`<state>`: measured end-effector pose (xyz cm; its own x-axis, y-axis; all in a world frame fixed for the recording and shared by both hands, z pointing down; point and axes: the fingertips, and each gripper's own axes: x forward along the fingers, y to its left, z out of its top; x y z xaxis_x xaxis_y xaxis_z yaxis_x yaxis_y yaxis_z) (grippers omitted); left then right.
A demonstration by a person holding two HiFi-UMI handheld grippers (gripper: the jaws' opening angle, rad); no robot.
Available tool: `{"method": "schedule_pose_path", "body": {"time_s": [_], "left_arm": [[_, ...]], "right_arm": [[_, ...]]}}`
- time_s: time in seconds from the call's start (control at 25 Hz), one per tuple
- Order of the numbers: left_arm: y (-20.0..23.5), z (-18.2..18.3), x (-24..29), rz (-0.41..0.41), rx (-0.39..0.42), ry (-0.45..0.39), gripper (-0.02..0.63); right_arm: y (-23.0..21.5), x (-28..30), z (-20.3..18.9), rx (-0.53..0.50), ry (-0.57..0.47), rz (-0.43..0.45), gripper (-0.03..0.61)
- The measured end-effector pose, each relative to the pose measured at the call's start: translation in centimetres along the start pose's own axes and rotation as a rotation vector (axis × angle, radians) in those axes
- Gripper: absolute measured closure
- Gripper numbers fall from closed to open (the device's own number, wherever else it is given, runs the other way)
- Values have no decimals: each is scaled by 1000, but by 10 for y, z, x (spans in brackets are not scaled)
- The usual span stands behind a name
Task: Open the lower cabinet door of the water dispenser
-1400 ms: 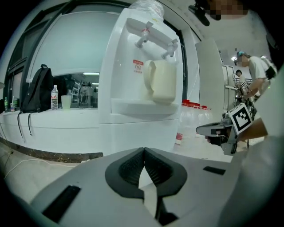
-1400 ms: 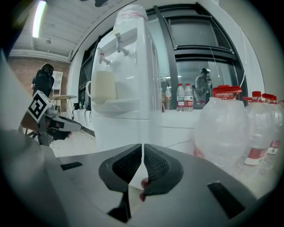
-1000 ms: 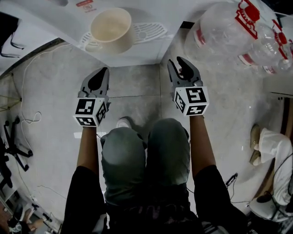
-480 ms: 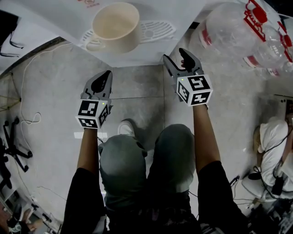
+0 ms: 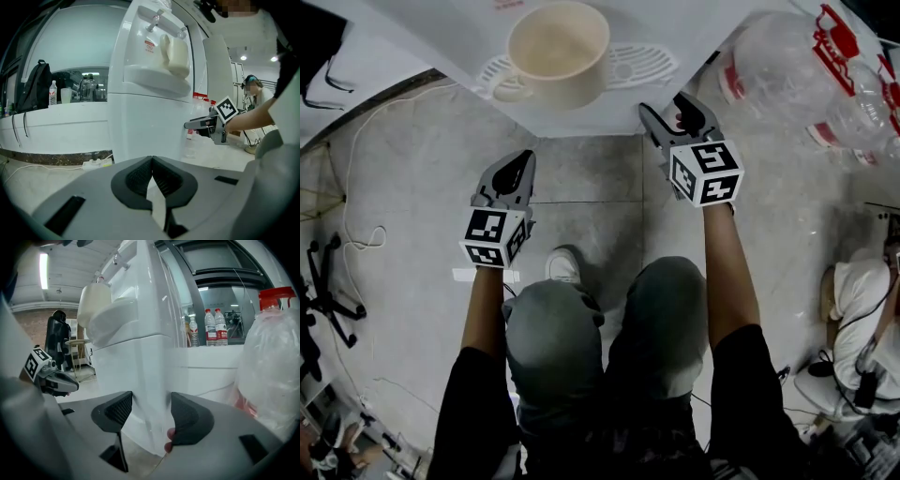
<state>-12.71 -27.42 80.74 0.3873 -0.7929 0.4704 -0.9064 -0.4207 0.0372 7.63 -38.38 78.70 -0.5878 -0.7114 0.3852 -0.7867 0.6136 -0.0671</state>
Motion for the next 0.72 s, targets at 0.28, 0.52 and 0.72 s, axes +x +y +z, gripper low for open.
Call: {"method": "schedule_pose_path", "body": {"time_s": [0.28, 0.52, 0.72], "left_arm": [[3, -10, -7, 9, -19, 8, 601], [-1, -17, -8, 1, -33, 13, 601], [-5, -14, -6, -13, -30, 5, 601]], "right_arm": [[0, -1, -1, 7, -5, -15, 319], [1, -3, -2, 8, 1, -59, 345], [1, -5, -2, 13, 14, -79, 350]]}}
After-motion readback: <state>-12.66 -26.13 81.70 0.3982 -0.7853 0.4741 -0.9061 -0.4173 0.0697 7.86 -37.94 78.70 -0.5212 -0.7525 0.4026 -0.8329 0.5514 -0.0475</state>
